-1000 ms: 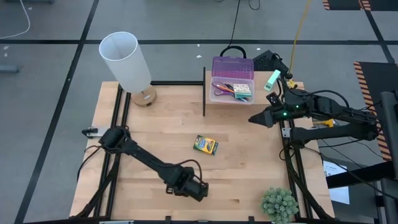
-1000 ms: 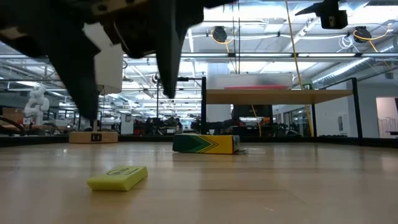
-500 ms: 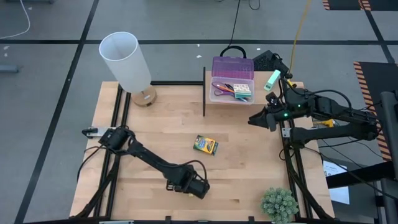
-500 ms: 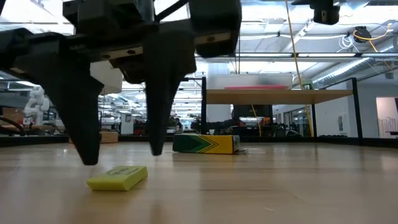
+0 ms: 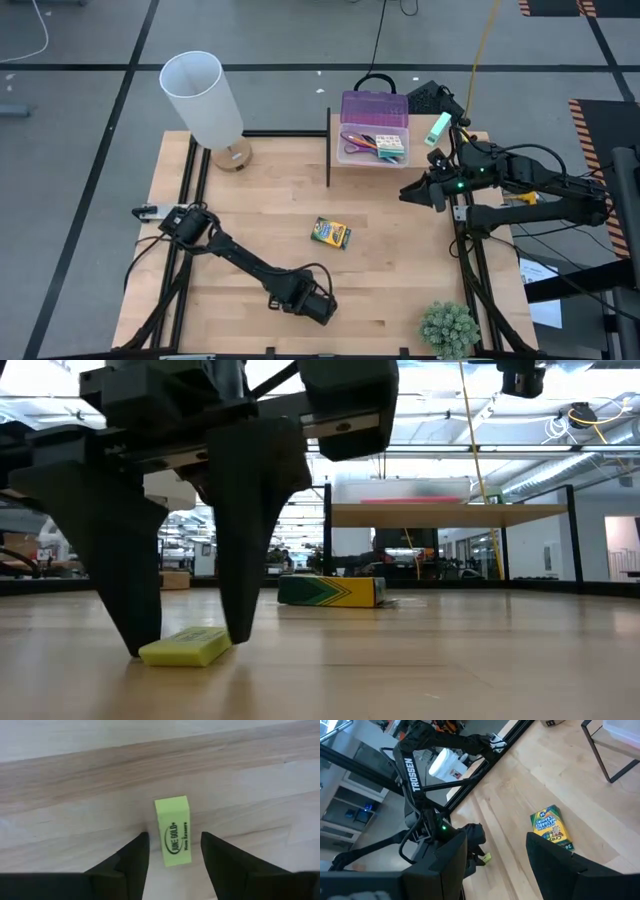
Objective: Pick & place school supplies into a supply box
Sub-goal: Put the green eraser into the purple supply box on the shelf
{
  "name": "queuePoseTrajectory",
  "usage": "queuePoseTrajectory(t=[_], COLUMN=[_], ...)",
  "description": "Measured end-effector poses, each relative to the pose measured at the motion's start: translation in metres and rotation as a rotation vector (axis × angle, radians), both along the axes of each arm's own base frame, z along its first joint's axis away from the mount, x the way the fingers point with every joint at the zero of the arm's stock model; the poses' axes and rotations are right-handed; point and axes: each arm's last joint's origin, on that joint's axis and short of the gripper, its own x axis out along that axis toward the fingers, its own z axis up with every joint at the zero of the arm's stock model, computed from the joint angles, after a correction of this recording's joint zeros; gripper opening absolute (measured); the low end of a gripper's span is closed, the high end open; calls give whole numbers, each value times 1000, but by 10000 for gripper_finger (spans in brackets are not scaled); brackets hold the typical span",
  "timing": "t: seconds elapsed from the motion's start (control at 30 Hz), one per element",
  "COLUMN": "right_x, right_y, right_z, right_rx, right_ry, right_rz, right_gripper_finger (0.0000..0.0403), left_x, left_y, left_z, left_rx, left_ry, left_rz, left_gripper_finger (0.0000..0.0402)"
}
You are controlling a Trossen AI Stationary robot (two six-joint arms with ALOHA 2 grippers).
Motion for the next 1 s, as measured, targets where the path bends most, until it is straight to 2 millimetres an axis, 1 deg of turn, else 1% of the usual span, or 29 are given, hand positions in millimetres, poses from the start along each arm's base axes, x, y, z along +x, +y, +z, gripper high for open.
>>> queuePoseTrajectory(t=[0.37,0.57,0.73,1.0], right_x=[2,3,3,3], right_y=[0,-1,-1,-1], right_z=[3,4,4,4], right_rx=[-7,-17,-17,-17], right_ry=[-37,-43,-43,-43], right_rz=[-5,-27,-27,-27], right_gripper_finger=[199,199,199,199], left_x=[-1,1,1,1], left_y=[0,0,0,0], left_z=[-1,-2,-2,-1], left_rx=[39,72,87,88], left_ry=[-12,-43,-53,-55], left_rz=[-29,-86,-134,-121], left_gripper_finger=[122,94,85,83])
